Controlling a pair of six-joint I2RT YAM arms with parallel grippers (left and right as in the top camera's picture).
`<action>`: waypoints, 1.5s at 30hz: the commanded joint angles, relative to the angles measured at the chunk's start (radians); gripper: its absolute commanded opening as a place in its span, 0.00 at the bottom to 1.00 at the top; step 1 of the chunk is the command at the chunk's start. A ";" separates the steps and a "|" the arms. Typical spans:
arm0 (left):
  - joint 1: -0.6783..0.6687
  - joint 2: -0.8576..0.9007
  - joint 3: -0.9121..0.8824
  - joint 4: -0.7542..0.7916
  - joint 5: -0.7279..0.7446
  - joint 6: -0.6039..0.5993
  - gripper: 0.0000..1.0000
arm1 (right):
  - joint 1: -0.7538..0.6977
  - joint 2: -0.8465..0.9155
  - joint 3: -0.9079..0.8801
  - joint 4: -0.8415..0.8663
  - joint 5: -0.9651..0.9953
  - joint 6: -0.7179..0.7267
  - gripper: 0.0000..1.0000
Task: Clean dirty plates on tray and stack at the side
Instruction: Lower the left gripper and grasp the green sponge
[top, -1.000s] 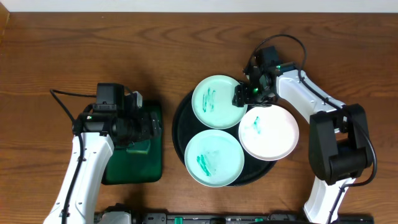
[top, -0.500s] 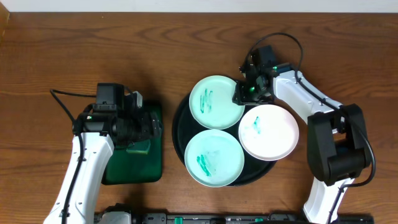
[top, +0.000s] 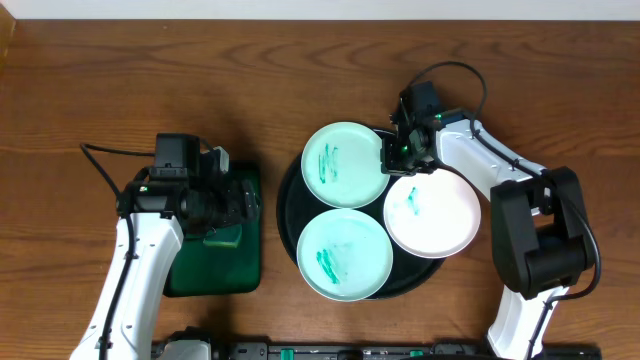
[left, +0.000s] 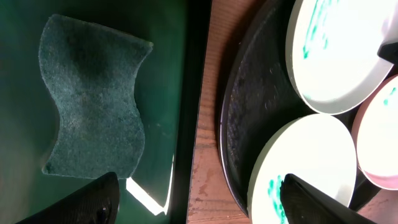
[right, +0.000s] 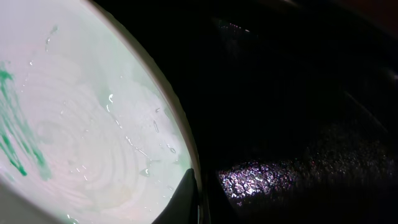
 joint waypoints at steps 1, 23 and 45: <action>0.003 -0.005 0.023 -0.003 -0.010 0.013 0.83 | 0.014 0.001 -0.008 0.003 0.022 0.016 0.01; 0.004 0.000 0.022 -0.084 -0.298 -0.122 0.93 | 0.011 0.001 -0.008 -0.017 0.022 -0.003 0.01; 0.006 0.193 0.016 0.042 -0.319 -0.017 0.59 | 0.010 0.001 -0.008 -0.021 0.017 -0.029 0.01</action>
